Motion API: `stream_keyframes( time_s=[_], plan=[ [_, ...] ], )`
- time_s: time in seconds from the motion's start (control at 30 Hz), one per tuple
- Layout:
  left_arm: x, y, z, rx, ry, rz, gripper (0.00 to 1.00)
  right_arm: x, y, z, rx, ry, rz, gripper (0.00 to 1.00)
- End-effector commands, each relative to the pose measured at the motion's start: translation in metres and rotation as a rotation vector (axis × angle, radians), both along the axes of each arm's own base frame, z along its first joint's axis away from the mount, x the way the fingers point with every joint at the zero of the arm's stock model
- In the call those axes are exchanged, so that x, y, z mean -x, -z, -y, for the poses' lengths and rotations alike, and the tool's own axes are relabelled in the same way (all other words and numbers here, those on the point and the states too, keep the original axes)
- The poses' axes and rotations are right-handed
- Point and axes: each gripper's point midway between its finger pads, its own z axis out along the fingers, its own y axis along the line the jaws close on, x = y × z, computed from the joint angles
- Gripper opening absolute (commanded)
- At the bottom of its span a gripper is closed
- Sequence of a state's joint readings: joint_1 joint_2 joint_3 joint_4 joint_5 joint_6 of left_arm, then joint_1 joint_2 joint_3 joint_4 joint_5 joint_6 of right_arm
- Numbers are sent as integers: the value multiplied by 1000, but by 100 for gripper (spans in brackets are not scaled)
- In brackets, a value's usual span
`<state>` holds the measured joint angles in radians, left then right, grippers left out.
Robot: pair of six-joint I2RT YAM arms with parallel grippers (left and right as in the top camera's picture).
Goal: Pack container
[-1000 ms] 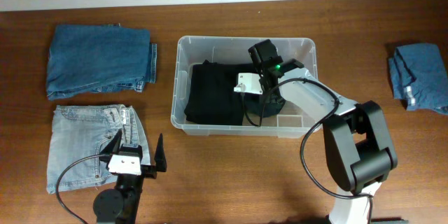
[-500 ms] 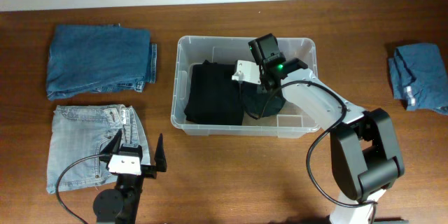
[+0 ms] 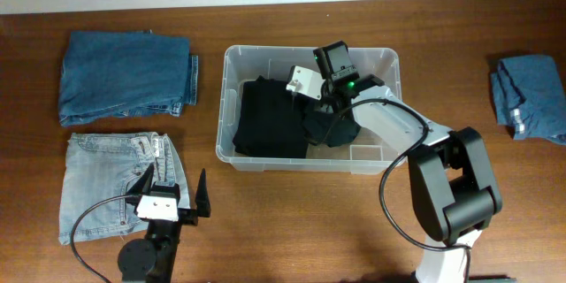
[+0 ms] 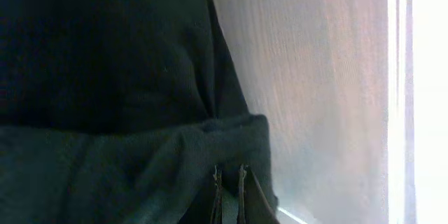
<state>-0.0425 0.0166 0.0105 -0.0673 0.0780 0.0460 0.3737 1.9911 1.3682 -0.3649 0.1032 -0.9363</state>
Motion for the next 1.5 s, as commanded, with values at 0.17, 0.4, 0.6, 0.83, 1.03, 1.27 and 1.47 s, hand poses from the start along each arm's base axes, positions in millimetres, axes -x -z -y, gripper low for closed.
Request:
stream_keyframes(
  time_s=[0.17, 0.4, 0.6, 0.83, 1.03, 1.27, 1.47],
  plan=[
    [0, 1, -1, -15, -2, -2, 99, -7, 13, 10, 27, 89, 13, 4],
    [0, 1, -1, -15, -2, -2, 99, -27, -69, 22, -25, 211, 232, 4],
    [0, 1, -1, -15, -2, -2, 99, -15, -184, 29, -287, 368, 428, 11],
    [0, 1, -1, -15, -2, -2, 99, 25, -269, 124, -508, 789, 590, 33],
    [0, 1, -1, -15, -2, -2, 100, 72, -227, 293, -568, 1364, 501, 99],
    [0, 1, -1, -15, -2, -2, 99, 113, -180, 378, -906, 1636, 285, 99],
    [0, 1, -1, -15, -2, -2, 99, 91, -165, 410, -930, 1530, 303, 99]
  ],
)
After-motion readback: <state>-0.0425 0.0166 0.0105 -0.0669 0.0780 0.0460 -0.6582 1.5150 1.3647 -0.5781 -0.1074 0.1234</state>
